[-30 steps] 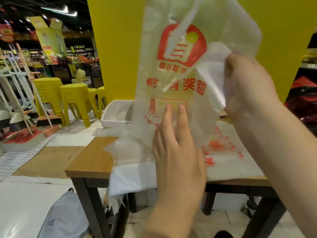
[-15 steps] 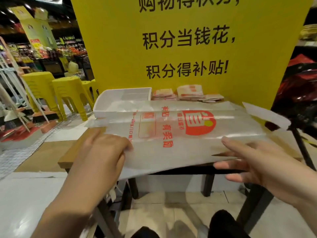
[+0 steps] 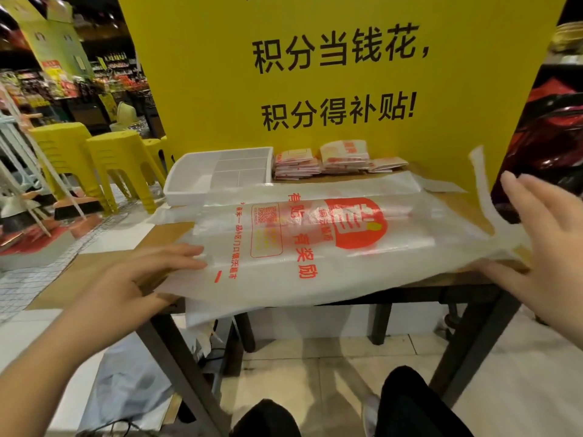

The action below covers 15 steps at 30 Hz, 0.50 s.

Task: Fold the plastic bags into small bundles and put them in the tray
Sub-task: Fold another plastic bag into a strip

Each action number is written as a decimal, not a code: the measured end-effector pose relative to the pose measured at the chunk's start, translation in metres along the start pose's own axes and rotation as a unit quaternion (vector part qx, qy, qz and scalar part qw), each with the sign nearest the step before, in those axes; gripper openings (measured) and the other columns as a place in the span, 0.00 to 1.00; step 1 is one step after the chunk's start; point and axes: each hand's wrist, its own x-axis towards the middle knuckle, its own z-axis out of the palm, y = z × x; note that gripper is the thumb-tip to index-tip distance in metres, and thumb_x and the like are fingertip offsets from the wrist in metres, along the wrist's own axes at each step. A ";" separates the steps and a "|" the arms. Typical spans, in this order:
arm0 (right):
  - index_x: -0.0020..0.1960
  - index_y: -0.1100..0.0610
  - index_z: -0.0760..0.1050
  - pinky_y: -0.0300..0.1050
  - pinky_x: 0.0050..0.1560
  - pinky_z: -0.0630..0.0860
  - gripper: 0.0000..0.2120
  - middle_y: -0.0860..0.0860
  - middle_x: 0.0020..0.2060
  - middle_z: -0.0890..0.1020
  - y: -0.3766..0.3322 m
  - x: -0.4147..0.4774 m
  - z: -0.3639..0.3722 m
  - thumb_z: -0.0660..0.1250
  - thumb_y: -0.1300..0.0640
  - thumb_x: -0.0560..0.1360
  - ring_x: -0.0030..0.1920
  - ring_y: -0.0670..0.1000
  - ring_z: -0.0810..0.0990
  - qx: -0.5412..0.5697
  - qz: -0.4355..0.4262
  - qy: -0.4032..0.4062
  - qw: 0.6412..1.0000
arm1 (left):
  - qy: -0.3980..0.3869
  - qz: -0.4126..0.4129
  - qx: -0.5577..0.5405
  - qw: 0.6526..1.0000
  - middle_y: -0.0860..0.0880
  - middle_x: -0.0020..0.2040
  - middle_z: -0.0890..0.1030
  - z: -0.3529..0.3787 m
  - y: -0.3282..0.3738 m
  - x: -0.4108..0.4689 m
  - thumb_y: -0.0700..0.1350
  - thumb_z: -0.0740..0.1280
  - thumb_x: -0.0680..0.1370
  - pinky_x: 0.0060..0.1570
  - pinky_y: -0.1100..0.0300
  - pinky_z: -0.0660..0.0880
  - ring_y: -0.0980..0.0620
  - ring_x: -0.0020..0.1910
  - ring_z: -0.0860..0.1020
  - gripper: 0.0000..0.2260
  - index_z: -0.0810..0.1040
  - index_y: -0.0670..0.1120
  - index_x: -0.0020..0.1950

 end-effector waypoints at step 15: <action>0.49 0.33 0.77 0.37 0.49 0.76 0.06 0.28 0.46 0.80 -0.025 0.060 -0.023 0.67 0.37 0.73 0.49 0.33 0.79 0.144 -0.119 -0.139 0.972 | 0.074 -0.146 -0.086 0.983 0.70 0.44 0.82 0.020 0.024 0.018 0.53 0.69 0.76 0.37 0.75 0.71 0.71 0.43 0.79 0.06 0.81 0.59 0.53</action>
